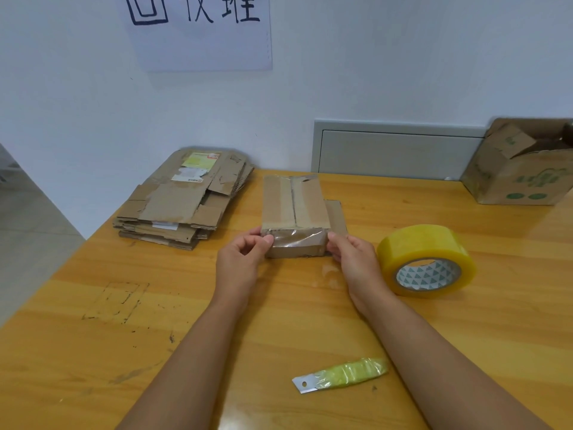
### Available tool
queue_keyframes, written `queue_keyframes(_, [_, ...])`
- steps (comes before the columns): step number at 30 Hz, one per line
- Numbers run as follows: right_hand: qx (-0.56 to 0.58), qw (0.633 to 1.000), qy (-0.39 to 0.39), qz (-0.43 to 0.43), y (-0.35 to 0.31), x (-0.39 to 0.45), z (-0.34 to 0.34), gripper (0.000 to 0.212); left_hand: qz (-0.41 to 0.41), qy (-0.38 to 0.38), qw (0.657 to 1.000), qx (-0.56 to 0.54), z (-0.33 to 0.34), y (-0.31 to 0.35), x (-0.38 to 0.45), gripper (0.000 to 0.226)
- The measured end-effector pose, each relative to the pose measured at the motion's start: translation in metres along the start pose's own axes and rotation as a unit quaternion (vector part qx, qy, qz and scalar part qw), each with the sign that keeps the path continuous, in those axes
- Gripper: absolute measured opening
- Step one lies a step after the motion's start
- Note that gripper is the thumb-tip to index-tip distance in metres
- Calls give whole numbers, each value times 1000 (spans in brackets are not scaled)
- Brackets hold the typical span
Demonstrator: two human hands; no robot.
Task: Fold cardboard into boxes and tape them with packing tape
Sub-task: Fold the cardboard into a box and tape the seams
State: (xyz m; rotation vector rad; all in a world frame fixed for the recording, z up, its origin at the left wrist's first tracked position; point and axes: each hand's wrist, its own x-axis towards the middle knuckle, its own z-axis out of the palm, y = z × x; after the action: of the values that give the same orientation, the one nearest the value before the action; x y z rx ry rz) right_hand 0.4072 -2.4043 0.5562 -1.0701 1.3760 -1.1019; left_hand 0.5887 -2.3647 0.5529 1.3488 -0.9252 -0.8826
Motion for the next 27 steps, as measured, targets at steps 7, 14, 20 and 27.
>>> queue_keyframes(7, [-31,999,-7,-43,4,-2,-2,28,27,13,998,54,0,-2,1,14])
queue_keyframes(14, [-99,992,13,-81,5,0,-1,22,52,39,990,124,2,-7,8,16])
queue_keyframes(20, [-152,982,32,-108,8,5,1,20,91,79,975,185,7,-6,9,20])
queue_keyframes(27, [-167,978,36,-123,10,6,2,20,96,79,972,198,6,-9,11,14])
